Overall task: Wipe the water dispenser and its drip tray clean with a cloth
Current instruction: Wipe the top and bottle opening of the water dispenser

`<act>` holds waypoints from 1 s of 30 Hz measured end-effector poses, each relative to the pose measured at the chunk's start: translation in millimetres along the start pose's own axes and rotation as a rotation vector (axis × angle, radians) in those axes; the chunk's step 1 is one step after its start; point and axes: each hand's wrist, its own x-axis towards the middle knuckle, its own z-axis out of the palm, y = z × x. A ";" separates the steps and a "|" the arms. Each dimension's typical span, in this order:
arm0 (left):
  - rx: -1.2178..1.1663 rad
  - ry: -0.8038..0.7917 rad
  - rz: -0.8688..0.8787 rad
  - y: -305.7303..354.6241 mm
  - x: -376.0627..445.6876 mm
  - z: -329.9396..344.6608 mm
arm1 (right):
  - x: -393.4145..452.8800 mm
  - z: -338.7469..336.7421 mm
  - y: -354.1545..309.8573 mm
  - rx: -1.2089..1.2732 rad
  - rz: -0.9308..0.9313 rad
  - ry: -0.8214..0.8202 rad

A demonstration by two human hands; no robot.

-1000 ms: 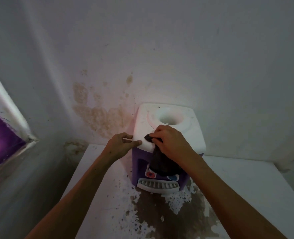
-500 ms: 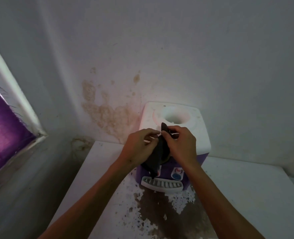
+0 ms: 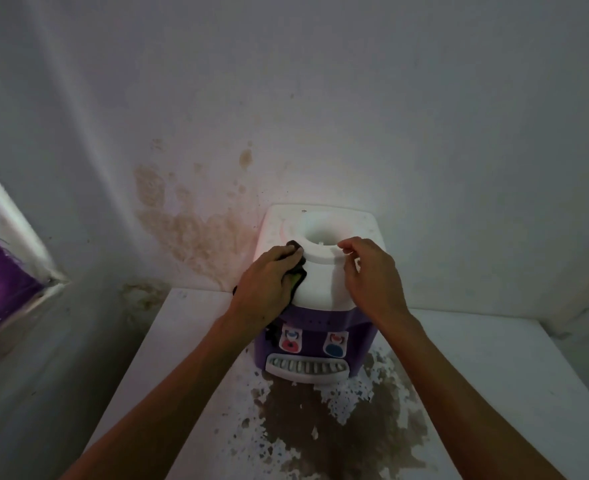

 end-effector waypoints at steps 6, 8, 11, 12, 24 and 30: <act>0.005 -0.203 0.180 9.7 -8.7 -2.5 | 1.5 16.7 11.2 -0.085 -0.132 -0.013; 0.046 -0.222 0.186 8.9 -8.2 -6.9 | 1.8 20.7 10.3 -0.080 -0.156 0.009; 0.098 -0.203 0.085 -1.3 -1.0 -17.2 | 2.4 21.7 11.3 -0.097 -0.192 0.027; 0.092 -0.180 0.046 -6.2 2.0 -19.7 | 2.6 20.8 11.9 -0.107 -0.201 0.037; 0.046 -0.147 0.144 -2.4 -1.0 -5.2 | 12.4 17.7 7.2 -0.171 -0.179 0.095; 0.062 -0.130 0.157 -17.5 14.3 -11.8 | 15.4 19.3 5.2 -0.211 -0.163 0.088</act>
